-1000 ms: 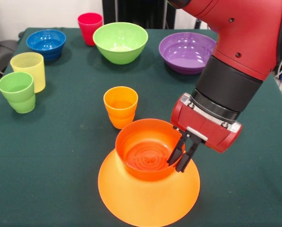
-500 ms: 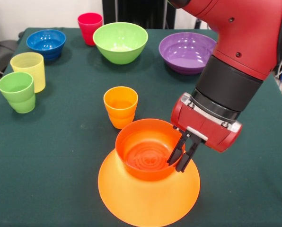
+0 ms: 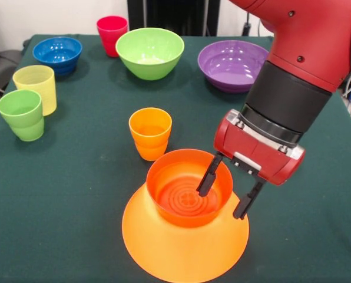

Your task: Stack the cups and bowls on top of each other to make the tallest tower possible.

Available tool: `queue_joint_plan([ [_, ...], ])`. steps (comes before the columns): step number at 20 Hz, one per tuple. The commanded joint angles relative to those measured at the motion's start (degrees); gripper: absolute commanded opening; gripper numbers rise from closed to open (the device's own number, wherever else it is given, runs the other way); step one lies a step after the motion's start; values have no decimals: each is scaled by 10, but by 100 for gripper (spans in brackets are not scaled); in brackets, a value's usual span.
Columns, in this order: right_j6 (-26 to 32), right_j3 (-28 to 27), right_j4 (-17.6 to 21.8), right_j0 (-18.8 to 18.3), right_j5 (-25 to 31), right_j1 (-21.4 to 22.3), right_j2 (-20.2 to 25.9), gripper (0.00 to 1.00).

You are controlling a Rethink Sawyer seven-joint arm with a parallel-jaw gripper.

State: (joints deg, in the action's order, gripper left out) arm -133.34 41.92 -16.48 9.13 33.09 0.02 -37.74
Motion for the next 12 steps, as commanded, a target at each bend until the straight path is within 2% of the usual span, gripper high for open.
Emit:
queue_joint_plan([
  [1, 67, 30, 40, -1, 85, 0, 80, 100],
  [12, 80, 37, 44, -1, 92, 16, 85, 100],
])
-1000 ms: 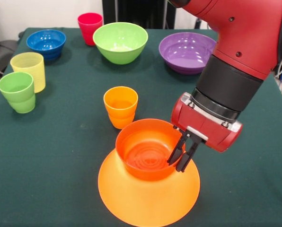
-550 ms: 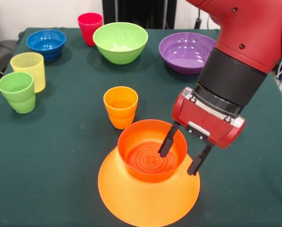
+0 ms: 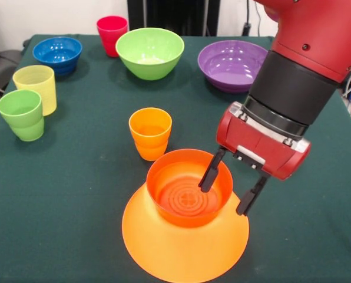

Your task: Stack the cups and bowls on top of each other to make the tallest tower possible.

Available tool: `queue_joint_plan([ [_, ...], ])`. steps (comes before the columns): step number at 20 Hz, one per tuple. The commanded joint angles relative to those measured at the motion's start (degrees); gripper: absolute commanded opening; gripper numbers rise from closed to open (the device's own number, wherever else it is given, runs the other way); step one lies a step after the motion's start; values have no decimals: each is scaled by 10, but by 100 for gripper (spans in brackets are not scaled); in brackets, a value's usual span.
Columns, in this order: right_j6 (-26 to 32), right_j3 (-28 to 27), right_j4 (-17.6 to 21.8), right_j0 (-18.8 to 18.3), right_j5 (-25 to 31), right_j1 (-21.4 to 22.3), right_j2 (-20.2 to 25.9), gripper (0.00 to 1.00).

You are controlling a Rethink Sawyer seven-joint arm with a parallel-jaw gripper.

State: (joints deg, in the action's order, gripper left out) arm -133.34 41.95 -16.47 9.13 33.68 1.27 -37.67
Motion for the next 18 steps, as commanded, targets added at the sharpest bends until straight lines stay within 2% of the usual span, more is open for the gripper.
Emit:
queue_joint_plan([
  [1, 85, 39, 44, -2, 88, 9, 86, 100],
  [12, 97, 81, 42, -2, 113, 57, 118, 100],
  [18, 105, 142, 48, -5, 114, 97, 143, 100],
])
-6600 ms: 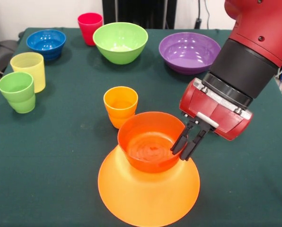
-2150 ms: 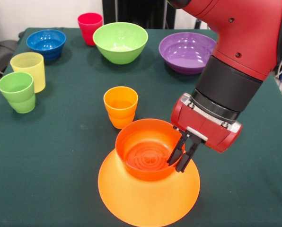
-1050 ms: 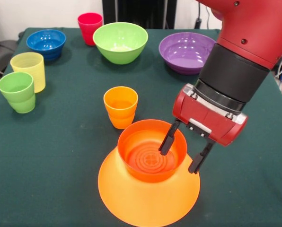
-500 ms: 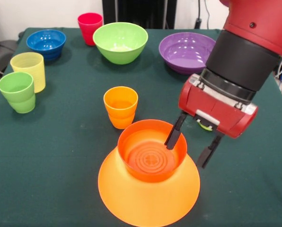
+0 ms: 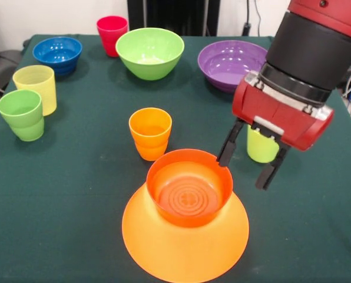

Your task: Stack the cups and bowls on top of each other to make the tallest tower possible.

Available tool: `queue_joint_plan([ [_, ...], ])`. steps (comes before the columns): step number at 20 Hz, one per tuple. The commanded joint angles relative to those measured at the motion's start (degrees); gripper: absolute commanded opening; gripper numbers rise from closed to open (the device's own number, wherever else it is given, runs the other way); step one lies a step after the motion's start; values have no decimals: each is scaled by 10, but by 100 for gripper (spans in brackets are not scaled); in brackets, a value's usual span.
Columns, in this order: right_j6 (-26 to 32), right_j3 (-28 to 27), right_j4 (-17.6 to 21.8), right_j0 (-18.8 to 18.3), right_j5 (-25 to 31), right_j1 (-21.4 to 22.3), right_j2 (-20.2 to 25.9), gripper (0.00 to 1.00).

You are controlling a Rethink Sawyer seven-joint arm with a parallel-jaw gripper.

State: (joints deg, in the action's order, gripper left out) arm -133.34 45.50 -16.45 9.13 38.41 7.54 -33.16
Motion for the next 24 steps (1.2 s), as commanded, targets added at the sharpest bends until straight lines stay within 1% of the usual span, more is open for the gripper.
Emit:
queue_joint_plan([
  [1, 108, 116, 50, -5, 70, 43, 99, 100],
  [8, 125, 175, 66, -14, 74, 92, 112, 100],
  [9, 137, 190, 69, -19, 68, 104, 117, 100],
  [10, 144, 197, 72, -23, 70, 110, 120, 100],
  [13, 172, 240, 87, -41, 71, 146, 133, 100],
  [16, 185, 280, 102, -56, 76, 175, 148, 100],
  [19, 185, 337, 121, -71, 48, 208, 163, 100],
  [24, 178, 401, 149, -94, 21, 244, 185, 100],
])
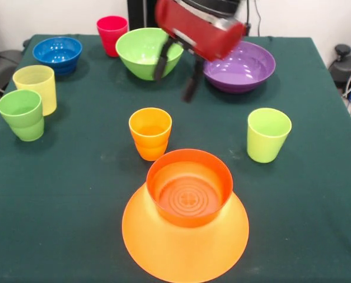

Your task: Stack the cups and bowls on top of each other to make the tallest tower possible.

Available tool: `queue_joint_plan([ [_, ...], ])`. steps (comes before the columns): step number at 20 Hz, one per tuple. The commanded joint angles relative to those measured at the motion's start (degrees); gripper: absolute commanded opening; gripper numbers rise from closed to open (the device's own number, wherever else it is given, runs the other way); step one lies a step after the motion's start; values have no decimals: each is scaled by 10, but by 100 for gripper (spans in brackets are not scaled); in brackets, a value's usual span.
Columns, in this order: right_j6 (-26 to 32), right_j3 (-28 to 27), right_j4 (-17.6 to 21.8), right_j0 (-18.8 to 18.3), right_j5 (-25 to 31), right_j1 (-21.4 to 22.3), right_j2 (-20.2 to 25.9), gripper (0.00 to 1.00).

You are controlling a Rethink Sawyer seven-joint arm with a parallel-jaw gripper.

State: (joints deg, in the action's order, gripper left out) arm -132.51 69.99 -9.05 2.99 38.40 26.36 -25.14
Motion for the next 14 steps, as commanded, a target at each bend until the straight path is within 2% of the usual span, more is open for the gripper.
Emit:
queue_joint_plan([
  [1, 169, 172, 80, -39, 14, 62, 112, 100],
  [10, 119, 254, 107, -76, -14, 86, 149, 100],
  [14, 82, 292, 109, -90, -50, 92, 164, 100],
])
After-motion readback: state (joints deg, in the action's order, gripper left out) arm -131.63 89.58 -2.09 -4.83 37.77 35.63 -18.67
